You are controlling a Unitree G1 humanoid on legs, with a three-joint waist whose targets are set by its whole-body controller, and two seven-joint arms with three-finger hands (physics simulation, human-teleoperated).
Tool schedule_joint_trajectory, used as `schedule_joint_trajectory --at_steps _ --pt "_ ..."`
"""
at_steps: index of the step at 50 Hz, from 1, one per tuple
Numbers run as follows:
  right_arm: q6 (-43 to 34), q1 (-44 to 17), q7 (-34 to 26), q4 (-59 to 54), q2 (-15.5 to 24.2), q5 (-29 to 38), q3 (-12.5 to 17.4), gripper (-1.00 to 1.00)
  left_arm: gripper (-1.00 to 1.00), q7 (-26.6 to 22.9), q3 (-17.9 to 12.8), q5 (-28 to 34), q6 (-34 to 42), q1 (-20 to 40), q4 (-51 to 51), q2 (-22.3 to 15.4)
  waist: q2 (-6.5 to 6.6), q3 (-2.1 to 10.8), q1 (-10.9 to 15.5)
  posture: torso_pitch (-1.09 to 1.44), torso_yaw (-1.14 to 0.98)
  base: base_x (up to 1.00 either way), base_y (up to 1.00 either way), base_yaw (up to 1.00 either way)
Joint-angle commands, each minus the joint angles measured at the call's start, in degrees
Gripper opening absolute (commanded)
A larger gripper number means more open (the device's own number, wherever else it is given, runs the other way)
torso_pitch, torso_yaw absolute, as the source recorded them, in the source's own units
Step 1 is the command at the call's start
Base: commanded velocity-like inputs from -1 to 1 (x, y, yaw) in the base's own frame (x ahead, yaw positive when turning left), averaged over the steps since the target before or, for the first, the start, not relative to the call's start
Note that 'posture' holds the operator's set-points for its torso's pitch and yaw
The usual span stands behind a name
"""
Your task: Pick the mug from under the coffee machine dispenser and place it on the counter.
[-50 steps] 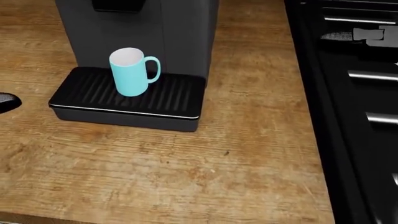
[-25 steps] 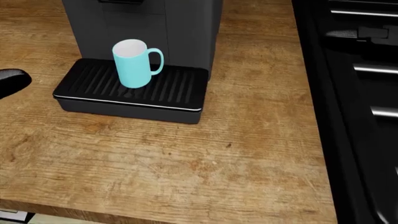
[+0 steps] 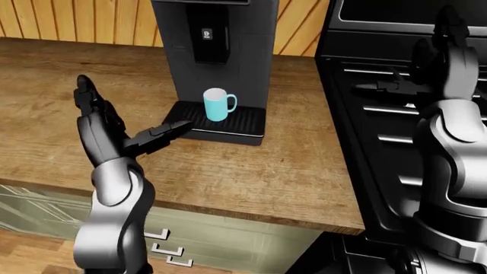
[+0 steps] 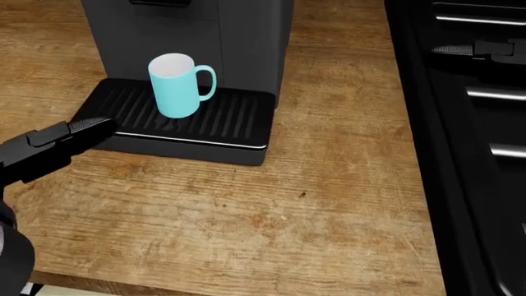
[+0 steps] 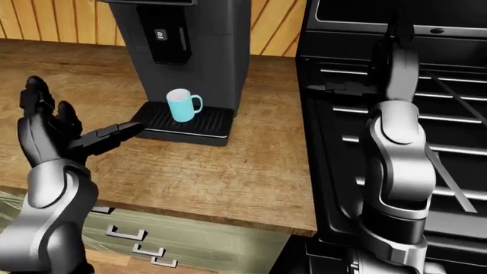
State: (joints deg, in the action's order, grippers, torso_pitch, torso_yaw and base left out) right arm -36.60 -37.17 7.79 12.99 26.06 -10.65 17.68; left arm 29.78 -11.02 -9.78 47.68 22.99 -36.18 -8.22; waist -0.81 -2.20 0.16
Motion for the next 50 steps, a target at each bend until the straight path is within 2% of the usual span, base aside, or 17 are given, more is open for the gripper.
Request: schedule_joint_trajectory --at_steps 1,3,7,11,14,17,24,40,50 --pt "1.7 -1.8 0.0 1.7 0.8 0.2 0.5 1.0 1.0 1.0 0.8 2.5 -2.1 1.0 -1.3 0.3 -0.15 1.32 0.1 0.0 0.0 0.0 0.0 0.0" --pt "1.8 -1.8 0.0 1.7 0.8 0.4 0.4 1.0 1.0 2.5 2.9 5.6 -3.1 0.0 -1.1 2.0 -0.19 1.33 0.1 0.0 0.0 0.0 0.0 0.0" --pt "2.0 -1.9 -0.1 1.5 0.9 0.4 0.6 1.0 1.0 4.8 5.1 10.2 -4.7 -1.2 0.3 4.6 -0.38 1.41 0.1 0.0 0.0 0.0 0.0 0.0" --pt "2.0 -1.9 -0.2 1.6 0.9 0.6 0.4 1.0 1.0 5.2 8.0 14.2 -5.0 -2.0 0.6 6.3 -0.51 1.51 0.1 0.0 0.0 0.0 0.0 0.0" --pt "1.9 -1.9 -0.2 1.8 0.9 0.6 0.5 1.0 1.0 5.2 7.8 13.4 -4.5 -2.0 1.1 8.7 -0.7 1.54 0.2 0.0 0.0 0.0 0.0 0.0" --pt "1.8 -1.9 -0.2 1.9 1.0 0.6 0.6 1.0 1.0 5.8 9.1 13.8 -4.8 -2.1 1.7 9.8 -0.82 1.56 0.3 0.0 0.0 0.0 0.0 0.0" --pt "1.8 -1.7 -0.3 2.0 1.0 0.6 0.6 1.0 1.0 6.3 10.3 13.6 -4.4 0.7 3.5 11.0 -1.09 1.62 0.4 0.0 0.0 0.0 0.0 0.0" --pt "2.2 -1.5 -0.3 1.8 0.9 0.8 0.6 1.0 1.0 9.1 10.9 13.1 -5.0 9.4 11.0 11.7 -1.3 1.67 0.4 0.0 0.0 0.0 0.0 0.0" --pt "2.4 -1.2 -0.3 1.7 0.9 0.7 0.8 1.0 1.0 10.3 13.1 14.0 -7.5 12.0 16.0 14.1 -1.57 1.68 0.5 0.0 0.0 0.0 0.0 0.0"
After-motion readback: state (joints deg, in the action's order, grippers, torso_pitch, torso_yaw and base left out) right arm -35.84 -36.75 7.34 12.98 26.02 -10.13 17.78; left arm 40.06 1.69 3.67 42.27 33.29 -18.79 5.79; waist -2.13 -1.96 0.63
